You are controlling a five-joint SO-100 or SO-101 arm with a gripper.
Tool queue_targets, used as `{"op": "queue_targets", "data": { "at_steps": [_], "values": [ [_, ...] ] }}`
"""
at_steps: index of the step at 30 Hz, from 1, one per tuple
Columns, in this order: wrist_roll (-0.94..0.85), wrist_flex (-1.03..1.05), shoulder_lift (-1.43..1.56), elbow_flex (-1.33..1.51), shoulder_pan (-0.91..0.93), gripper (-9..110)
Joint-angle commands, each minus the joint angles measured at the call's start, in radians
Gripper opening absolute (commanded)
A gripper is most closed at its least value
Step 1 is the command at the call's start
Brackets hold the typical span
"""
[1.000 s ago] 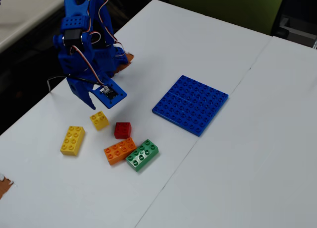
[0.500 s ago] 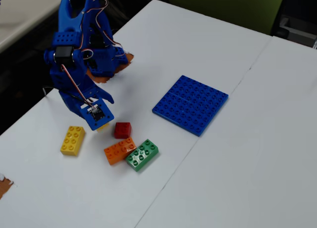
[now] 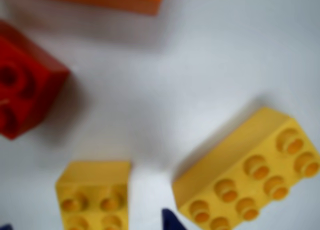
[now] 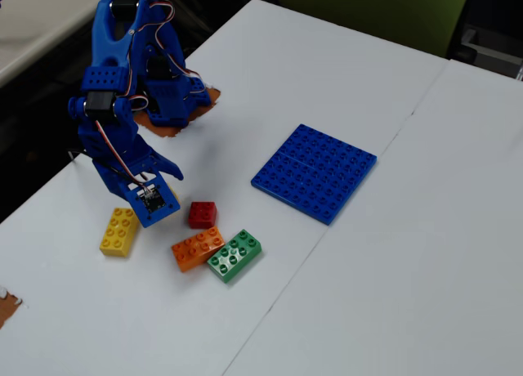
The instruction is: Pick up the 2x2 yellow block and go up the 8x8 blue block.
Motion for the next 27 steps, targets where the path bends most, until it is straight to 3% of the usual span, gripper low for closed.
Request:
{"op": "queue_targets", "data": {
  "at_steps": [1, 9, 27],
  "values": [
    [-0.003, -0.037, 0.005, 0.025, 0.005, 35],
    [0.015, -0.114, 0.005, 0.112, -0.008, 33],
    [0.089, -0.11, 0.084, 0.147, -0.049, 7]
  ]
}}
